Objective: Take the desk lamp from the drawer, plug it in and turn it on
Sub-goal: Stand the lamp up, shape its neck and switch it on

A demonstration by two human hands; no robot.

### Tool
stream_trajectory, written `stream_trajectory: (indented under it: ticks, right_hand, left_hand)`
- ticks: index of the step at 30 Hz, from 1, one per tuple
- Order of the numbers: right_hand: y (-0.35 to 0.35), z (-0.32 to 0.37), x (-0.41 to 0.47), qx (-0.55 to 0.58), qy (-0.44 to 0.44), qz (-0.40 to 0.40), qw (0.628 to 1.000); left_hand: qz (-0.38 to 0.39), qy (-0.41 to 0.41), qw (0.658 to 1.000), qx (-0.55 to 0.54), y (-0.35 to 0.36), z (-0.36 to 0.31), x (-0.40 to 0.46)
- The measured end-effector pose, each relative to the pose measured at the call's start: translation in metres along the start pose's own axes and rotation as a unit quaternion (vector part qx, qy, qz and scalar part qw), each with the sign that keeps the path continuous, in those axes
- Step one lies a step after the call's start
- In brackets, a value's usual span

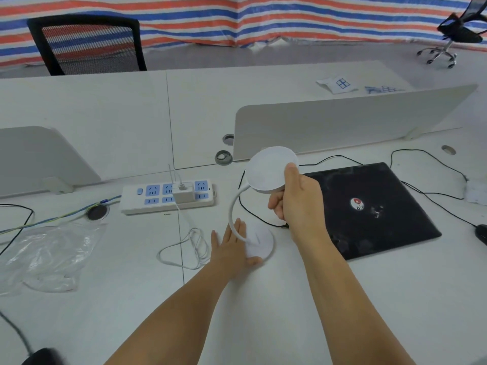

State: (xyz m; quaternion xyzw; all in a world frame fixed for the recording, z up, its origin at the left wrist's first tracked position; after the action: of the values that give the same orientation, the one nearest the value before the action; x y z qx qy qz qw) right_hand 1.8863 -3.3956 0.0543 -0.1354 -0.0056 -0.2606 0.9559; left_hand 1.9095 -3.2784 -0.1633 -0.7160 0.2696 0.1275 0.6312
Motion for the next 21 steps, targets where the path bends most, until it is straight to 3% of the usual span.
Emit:
stream_trajectory:
  ticks: [7, 15, 17, 21]
  right_hand:
    - [0.000, -0.001, 0.003, 0.001, -0.002, 0.008, 1.000]
    - [-0.020, -0.010, -0.007, 0.000, 0.049, 0.108, 0.993]
    - [-0.037, -0.041, -0.018, -0.026, 0.074, 0.093, 0.993]
    - [-0.037, -0.127, -0.068, -0.111, 0.114, 0.116, 0.980]
  left_hand:
    - [0.001, 0.003, 1.000, 0.004, 0.001, 0.001, 0.000]
    - [-0.023, 0.003, 1.000, -0.005, -0.008, 0.004, -0.002]
    - [-0.061, 0.010, 0.998, -0.023, -0.017, 0.011, -0.013]
    - [-0.226, 0.082, 0.969, -0.051, -0.015, 0.026, -0.053]
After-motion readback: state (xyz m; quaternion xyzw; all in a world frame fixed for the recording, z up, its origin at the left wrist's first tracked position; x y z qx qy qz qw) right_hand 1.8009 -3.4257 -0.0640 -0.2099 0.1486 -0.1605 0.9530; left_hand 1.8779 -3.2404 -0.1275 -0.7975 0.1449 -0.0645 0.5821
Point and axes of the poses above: each hand's wrist, its own x-axis towards the middle knuckle, its own y-axis out of the palm, z = x × y, the point moved 8 cm from there along x, towards the middle knuckle, and after that the axes turned 14 degrees about -y, right-handed, at the moved point
